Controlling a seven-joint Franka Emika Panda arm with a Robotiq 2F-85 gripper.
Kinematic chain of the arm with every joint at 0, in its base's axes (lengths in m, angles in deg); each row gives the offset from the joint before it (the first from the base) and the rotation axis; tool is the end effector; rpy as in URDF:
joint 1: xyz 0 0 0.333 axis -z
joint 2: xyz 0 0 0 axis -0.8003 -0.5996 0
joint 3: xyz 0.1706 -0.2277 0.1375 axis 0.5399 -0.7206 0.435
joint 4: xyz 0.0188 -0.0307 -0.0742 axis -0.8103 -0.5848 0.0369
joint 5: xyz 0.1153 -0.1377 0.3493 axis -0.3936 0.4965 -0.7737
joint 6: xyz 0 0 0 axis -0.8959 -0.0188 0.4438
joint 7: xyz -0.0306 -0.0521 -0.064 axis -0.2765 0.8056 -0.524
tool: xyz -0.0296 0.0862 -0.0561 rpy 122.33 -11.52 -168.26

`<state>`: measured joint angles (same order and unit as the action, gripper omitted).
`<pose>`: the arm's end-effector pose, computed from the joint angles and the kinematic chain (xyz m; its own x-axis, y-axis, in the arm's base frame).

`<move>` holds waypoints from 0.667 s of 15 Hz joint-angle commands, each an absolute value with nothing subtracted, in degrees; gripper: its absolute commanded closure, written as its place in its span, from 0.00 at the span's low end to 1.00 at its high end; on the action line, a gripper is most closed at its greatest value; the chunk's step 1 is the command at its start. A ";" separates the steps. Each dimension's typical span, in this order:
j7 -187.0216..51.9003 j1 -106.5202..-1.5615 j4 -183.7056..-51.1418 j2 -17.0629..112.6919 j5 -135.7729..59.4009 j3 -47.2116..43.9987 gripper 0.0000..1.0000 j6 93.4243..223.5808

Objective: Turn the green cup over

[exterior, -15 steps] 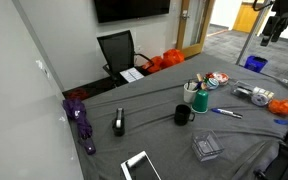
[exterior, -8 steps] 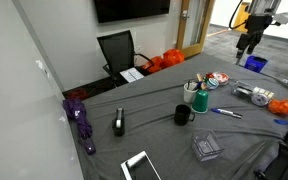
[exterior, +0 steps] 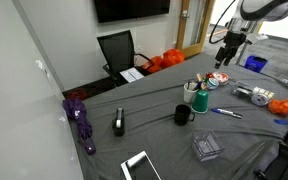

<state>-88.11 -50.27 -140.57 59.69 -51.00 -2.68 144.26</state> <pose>0.5651 -0.0695 0.4139 0.9980 0.0510 0.0367 0.0556 -0.9890 -0.1369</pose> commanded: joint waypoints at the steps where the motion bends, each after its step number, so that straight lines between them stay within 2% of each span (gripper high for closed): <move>1: -91.75 -49.49 -140.60 56.91 -55.56 -1.18 0.00 148.24; 8: -89.57 -49.51 -140.44 57.80 -53.59 -1.14 0.00 146.43; 10: -88.44 -49.90 -140.08 55.34 -53.70 -0.85 0.00 149.74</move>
